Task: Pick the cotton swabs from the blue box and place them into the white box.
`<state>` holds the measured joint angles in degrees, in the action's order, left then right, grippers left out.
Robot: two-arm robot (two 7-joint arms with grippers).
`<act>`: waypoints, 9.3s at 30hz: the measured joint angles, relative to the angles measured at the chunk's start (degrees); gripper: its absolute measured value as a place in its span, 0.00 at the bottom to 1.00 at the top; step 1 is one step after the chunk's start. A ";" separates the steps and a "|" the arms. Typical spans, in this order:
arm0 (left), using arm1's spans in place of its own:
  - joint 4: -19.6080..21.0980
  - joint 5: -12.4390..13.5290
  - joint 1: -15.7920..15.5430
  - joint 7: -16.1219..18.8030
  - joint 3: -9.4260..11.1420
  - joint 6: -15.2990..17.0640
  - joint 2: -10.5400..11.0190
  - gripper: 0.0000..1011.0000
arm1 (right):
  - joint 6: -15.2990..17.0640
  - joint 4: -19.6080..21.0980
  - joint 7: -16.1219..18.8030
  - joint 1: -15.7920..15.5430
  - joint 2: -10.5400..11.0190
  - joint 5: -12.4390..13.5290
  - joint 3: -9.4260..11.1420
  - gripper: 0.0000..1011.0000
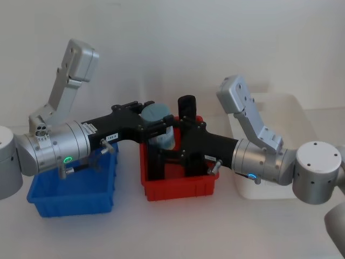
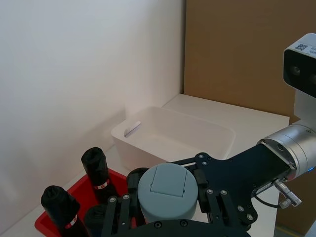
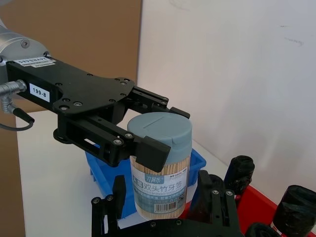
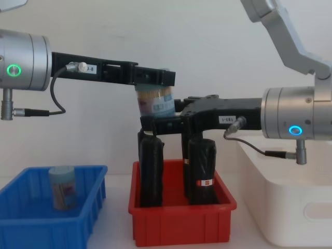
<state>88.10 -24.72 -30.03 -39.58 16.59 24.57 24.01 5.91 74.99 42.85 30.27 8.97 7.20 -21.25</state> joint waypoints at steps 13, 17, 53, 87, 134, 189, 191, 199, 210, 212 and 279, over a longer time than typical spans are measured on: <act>0.00 0.01 0.00 0.06 -0.01 -0.02 0.00 0.66 | -0.36 -1.32 0.03 0.72 -0.23 1.40 -0.22 0.63; 0.01 0.01 0.00 0.08 -0.01 -0.02 0.00 0.66 | -0.45 -1.58 0.02 0.90 -0.24 1.65 -0.31 0.63; 0.00 0.00 0.00 -0.01 0.01 0.00 0.00 0.99 | -0.55 -0.98 -1.35 1.00 0.60 2.64 -0.89 0.63; 0.00 0.00 0.00 0.00 0.00 0.00 0.00 0.99 | 1.04 9.10 -15.90 -7.47 9.63 9.75 4.97 0.63; 0.00 0.00 0.00 0.00 0.01 0.00 -0.01 0.99 | 7.33 -2.25 -28.14 -5.25 9.62 10.00 7.03 0.92; 2.08 5.42 6.72 15.96 3.88 -9.74 -0.85 0.99 | -0.06 11.42 -33.51 -17.52 10.07 9.14 7.69 0.99; 2.23 5.79 7.21 17.02 4.13 -10.40 -0.91 0.99 | -0.33 12.35 -33.88 -18.39 10.10 9.15 7.74 0.99; 3.08 7.97 9.87 23.46 5.67 -14.28 -1.26 0.99 | -1.65 17.45 -35.80 -23.04 10.20 9.20 7.97 0.99; 4.15 10.69 13.29 31.41 7.60 -19.17 -1.71 0.99 | -3.37 23.76 -38.11 -28.79 10.33 9.27 8.25 0.99; 4.30 11.08 13.76 32.61 7.89 -19.90 -1.77 0.99 | -3.54 24.40 -38.34 -29.39 10.35 9.28 8.27 0.99; 5.07 13.24 16.44 38.95 9.44 -23.77 -2.12 0.99 | -2.98 18.46 -32.77 -25.31 8.18 5.90 7.71 0.99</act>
<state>93.17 -11.48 -13.59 -0.63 26.02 0.80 21.90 2.93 93.45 10.08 4.96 17.15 13.10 -13.54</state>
